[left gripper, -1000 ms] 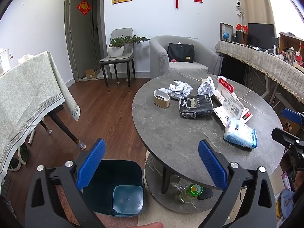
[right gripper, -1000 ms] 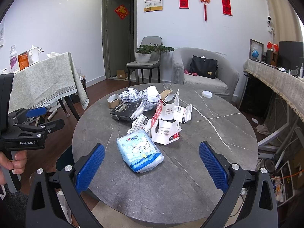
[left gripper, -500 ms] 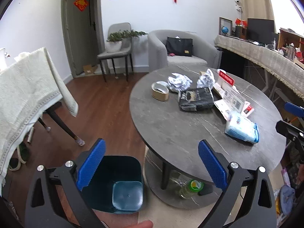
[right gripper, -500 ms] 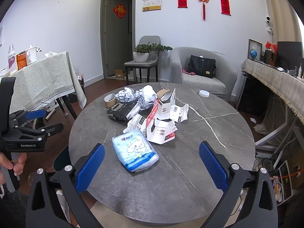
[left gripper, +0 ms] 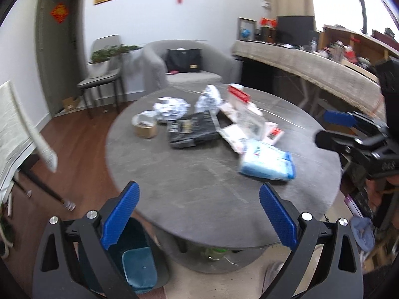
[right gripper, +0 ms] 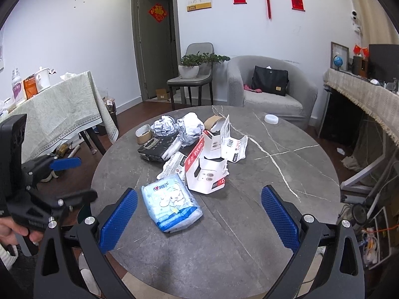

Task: Collect trash
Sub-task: 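Reach the left tool to the blue-and-white wipe pack and close on it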

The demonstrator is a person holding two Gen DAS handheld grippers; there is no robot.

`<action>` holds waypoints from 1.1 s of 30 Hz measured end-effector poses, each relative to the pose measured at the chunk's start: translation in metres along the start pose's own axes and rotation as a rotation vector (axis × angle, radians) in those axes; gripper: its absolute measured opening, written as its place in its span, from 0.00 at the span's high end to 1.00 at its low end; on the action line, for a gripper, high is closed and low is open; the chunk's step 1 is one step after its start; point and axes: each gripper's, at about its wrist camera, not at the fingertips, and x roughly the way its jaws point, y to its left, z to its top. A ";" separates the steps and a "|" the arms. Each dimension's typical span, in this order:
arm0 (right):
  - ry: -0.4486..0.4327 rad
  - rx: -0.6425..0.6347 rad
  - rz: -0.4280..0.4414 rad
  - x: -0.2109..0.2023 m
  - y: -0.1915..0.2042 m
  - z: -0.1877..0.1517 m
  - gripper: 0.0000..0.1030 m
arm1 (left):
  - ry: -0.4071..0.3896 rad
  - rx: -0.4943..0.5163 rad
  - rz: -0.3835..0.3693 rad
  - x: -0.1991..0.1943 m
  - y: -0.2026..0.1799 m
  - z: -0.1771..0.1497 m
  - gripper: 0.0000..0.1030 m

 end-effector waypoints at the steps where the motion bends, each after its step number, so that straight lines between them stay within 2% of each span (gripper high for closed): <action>1: 0.005 0.002 0.000 0.001 -0.002 0.001 0.03 | 0.003 0.011 -0.016 0.003 -0.004 0.000 0.04; 6: 0.012 0.030 0.001 0.004 -0.016 0.005 0.03 | 0.024 0.065 -0.104 0.021 -0.028 0.004 0.04; 13: 0.025 0.050 0.007 0.010 -0.032 0.008 0.03 | 0.051 0.087 -0.169 0.044 -0.044 0.011 0.04; 21: 0.044 0.056 -0.006 0.018 -0.047 0.012 0.03 | 0.093 0.084 -0.229 0.068 -0.058 0.020 0.04; 26: 0.055 0.056 -0.015 0.024 -0.053 0.014 0.03 | 0.127 0.097 -0.222 0.080 -0.067 0.023 0.05; 28: 0.063 0.053 -0.018 0.026 -0.054 0.015 0.03 | 0.133 0.084 -0.236 0.082 -0.066 0.025 0.08; 29: 0.065 0.052 -0.015 0.028 -0.053 0.015 0.03 | 0.144 0.086 -0.230 0.084 -0.065 0.025 0.17; 31: 0.074 0.055 -0.004 0.032 -0.051 0.016 0.04 | 0.142 0.099 -0.213 0.085 -0.064 0.025 0.21; 32: 0.077 0.055 0.005 0.034 -0.049 0.018 0.11 | 0.141 0.096 -0.216 0.084 -0.062 0.025 0.26; 33: 0.078 0.056 0.023 0.036 -0.046 0.019 0.16 | 0.141 0.093 -0.219 0.082 -0.061 0.025 0.27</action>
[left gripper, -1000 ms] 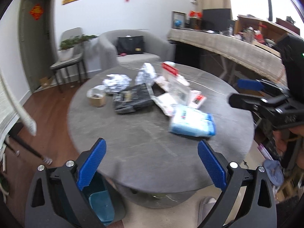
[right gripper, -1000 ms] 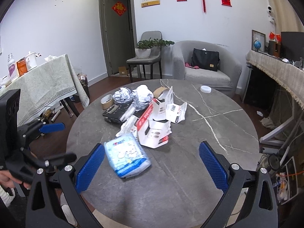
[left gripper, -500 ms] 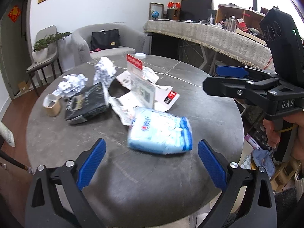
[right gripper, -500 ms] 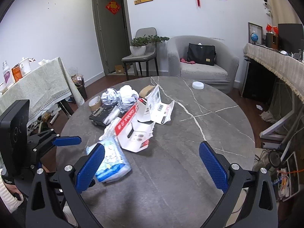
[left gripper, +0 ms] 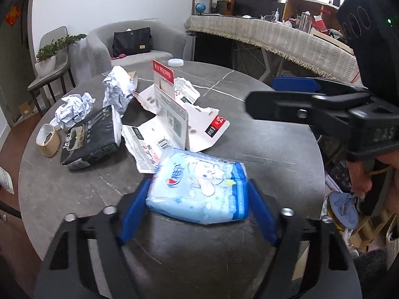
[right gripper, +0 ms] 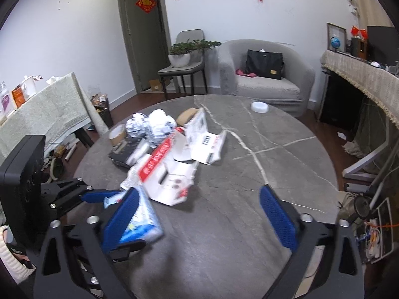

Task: Collect trash
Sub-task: 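Reach the left tool to the blue-and-white wipe pack and close on it, then carry the wipe pack with the left tool while the right tool grasps the red-and-white box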

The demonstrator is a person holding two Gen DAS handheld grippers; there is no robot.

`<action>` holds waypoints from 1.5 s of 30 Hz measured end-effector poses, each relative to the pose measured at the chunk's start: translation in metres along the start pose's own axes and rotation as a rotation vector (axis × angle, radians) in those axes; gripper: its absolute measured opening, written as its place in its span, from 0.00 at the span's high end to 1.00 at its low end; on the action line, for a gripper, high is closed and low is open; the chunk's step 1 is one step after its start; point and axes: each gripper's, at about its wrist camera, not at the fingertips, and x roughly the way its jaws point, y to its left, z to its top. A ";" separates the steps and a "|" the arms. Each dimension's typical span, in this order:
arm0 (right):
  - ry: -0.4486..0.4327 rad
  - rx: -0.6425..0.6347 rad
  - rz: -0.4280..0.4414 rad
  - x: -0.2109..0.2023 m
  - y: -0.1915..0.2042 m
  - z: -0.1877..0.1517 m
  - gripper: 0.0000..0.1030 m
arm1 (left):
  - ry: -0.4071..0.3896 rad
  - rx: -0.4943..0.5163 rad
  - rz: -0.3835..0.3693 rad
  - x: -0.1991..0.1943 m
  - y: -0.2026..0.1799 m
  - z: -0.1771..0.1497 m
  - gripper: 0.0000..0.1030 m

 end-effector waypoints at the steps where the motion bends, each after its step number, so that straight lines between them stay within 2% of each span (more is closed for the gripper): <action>1: 0.005 0.001 0.012 0.002 0.003 0.001 0.22 | -0.001 -0.007 -0.008 -0.002 0.002 0.000 0.27; 5: 0.019 -0.013 0.027 0.008 0.016 0.004 0.35 | -0.017 -0.014 -0.022 -0.014 0.011 -0.005 0.28; 13: 0.051 -0.011 0.033 0.029 0.045 0.012 0.46 | -0.082 -0.085 -0.053 -0.052 0.046 -0.011 0.28; 24: 0.130 0.035 -0.102 0.075 0.057 0.013 0.77 | -0.117 -0.178 0.030 -0.090 0.103 -0.027 0.28; 26: 0.144 0.034 -0.122 0.082 0.059 0.013 0.89 | -0.114 -0.191 0.054 -0.094 0.115 -0.033 0.28; 28: 0.146 0.029 -0.148 0.083 0.062 0.014 0.97 | -0.104 -0.207 0.088 -0.097 0.125 -0.039 0.28; 35: 0.086 -0.010 -0.232 0.056 0.079 0.034 0.98 | -0.019 -0.295 0.208 -0.101 0.177 -0.070 0.29; 40: 0.024 -0.038 -0.271 0.042 0.090 0.047 0.98 | 0.044 -0.333 0.238 -0.102 0.205 -0.094 0.29; 43: -0.026 -0.047 -0.282 0.034 0.097 0.056 0.98 | 0.038 -0.364 0.221 -0.107 0.218 -0.102 0.29; 45: -0.073 -0.047 -0.241 0.029 0.105 0.062 0.98 | 0.021 -0.385 0.218 -0.116 0.228 -0.106 0.29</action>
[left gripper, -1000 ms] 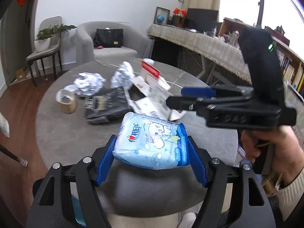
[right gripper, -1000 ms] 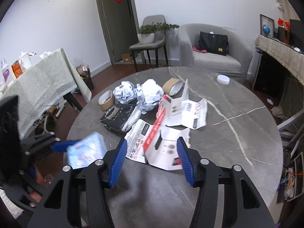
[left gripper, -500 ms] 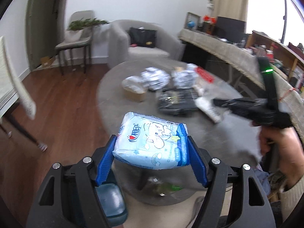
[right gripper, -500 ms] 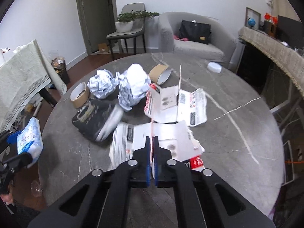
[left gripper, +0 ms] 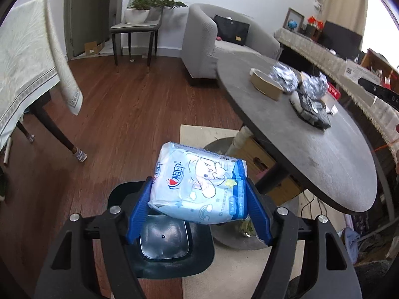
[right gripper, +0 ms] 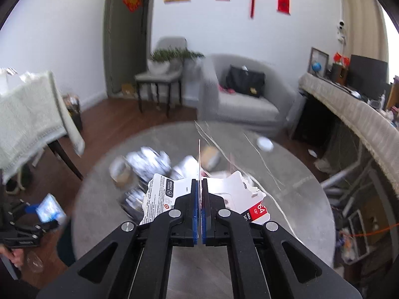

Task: Collect trash
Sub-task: 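Carry the wipe pack with the left tool while the right tool grasps the red-and-white box, then drop the wipe pack and box into the teal bin with both tools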

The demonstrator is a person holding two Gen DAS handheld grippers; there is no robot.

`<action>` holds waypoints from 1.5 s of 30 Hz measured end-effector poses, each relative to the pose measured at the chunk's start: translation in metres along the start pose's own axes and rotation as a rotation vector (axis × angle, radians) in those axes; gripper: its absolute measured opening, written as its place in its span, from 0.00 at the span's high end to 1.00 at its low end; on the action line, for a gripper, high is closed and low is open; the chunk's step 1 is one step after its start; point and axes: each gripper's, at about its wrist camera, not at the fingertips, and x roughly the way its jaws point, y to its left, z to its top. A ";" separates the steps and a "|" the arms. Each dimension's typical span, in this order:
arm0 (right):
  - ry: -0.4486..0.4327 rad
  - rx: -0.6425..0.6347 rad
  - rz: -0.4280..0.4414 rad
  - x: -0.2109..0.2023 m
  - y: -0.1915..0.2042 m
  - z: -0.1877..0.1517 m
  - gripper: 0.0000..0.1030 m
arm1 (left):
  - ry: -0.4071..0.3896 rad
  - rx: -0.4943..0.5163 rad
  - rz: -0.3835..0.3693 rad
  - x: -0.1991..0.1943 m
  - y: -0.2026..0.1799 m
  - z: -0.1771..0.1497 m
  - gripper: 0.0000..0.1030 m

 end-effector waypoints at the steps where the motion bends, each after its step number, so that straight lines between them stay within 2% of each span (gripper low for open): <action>1: -0.012 0.002 0.028 -0.001 0.005 0.003 0.98 | 0.002 -0.009 0.010 -0.002 0.006 -0.001 0.29; 5: -0.026 -0.038 0.162 -0.001 0.045 0.012 0.98 | 0.061 -0.031 0.049 0.007 0.023 -0.010 0.29; 10: 0.010 -0.107 0.297 0.012 0.106 0.014 0.98 | 0.163 -0.055 0.077 0.024 0.042 -0.025 0.29; 13: 0.033 -0.134 0.355 0.016 0.136 0.014 0.98 | 0.226 -0.054 0.100 0.035 0.054 -0.034 0.29; 16: 0.080 -0.154 0.429 0.026 0.169 0.009 0.98 | 0.272 -0.077 0.093 0.044 0.067 -0.042 0.28; 18: 0.104 -0.179 0.435 0.028 0.187 0.002 0.98 | 0.281 -0.092 0.093 0.046 0.075 -0.045 0.26; 27: 0.239 -0.258 0.458 0.071 0.242 -0.032 0.98 | 0.251 -0.111 0.108 0.031 0.104 -0.049 0.22; 35: 0.342 -0.321 0.435 0.104 0.271 -0.064 0.98 | 0.165 -0.145 0.108 0.001 0.122 -0.042 0.22; 42: 0.410 -0.334 0.429 0.129 0.284 -0.084 0.98 | 0.071 -0.146 0.098 -0.030 0.128 -0.032 0.29; 45: 0.438 -0.336 0.433 0.139 0.291 -0.093 0.98 | 0.037 -0.137 0.125 -0.040 0.128 -0.027 0.35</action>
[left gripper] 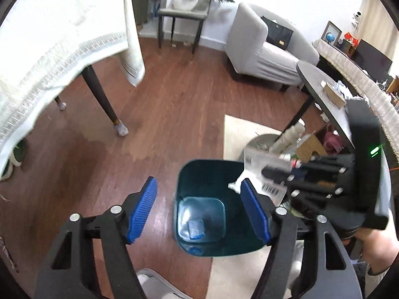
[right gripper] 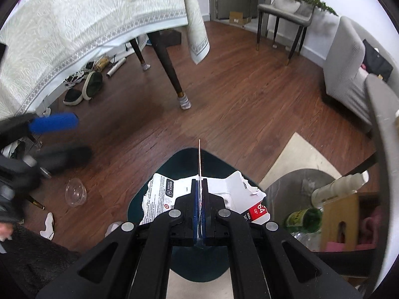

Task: Collect trash
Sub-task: 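Drop the wipe pack and box into the teal bin with both tools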

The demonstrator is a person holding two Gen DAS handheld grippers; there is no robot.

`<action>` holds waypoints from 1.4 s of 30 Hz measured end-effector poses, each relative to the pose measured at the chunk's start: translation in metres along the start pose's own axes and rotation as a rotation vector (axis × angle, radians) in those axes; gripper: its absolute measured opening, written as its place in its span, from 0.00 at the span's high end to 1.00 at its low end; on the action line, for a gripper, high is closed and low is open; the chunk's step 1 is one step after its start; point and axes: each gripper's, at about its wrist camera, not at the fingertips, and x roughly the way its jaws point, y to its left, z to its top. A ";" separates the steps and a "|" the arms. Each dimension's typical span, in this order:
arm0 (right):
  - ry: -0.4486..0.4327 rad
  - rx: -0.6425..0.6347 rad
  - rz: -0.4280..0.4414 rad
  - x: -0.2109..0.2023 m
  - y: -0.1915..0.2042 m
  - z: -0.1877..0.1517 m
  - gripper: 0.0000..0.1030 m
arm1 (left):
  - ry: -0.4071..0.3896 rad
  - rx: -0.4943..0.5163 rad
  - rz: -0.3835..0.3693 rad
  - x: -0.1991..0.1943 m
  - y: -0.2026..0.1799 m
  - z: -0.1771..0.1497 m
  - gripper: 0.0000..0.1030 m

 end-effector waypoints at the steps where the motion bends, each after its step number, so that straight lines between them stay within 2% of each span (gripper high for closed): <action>1: 0.014 0.000 0.006 0.007 0.003 -0.001 0.98 | -0.015 0.003 0.002 -0.004 0.000 0.002 0.36; 5: 0.068 -0.003 0.029 0.031 0.012 -0.007 0.98 | -0.048 -0.001 -0.006 -0.014 0.001 0.007 0.44; 8: 0.115 -0.023 0.034 0.050 0.021 -0.013 0.98 | -0.064 -0.009 -0.021 -0.020 0.000 0.010 0.46; 13: 0.163 -0.052 0.029 0.065 0.031 -0.020 0.97 | -0.144 -0.011 -0.030 -0.040 -0.004 0.020 0.47; 15: 0.180 -0.063 0.018 0.068 0.033 -0.025 0.94 | -0.170 -0.016 -0.041 -0.047 -0.006 0.023 0.47; 16: 0.188 -0.064 0.021 0.069 0.032 -0.026 0.81 | -0.176 -0.019 -0.045 -0.049 -0.007 0.023 0.47; 17: 0.192 -0.064 0.019 0.070 0.031 -0.028 0.58 | -0.183 -0.026 -0.049 -0.052 -0.009 0.025 0.47; 18: 0.190 -0.063 0.017 0.069 0.030 -0.029 0.53 | -0.185 -0.030 -0.052 -0.053 -0.010 0.026 0.47; 20: 0.181 -0.060 0.021 0.066 0.030 -0.031 0.53 | -0.192 -0.030 -0.058 -0.055 -0.013 0.028 0.47; 30: 0.066 -0.037 0.067 0.013 0.018 -0.022 0.52 | -0.254 -0.014 -0.054 -0.071 -0.029 0.038 0.47; 39: -0.126 -0.047 0.077 -0.066 0.002 -0.011 0.53 | -0.331 -0.018 -0.077 -0.089 -0.056 0.048 0.47; 42: -0.187 -0.033 0.063 -0.092 -0.011 -0.010 0.53 | -0.362 0.000 -0.055 -0.091 -0.068 0.050 0.47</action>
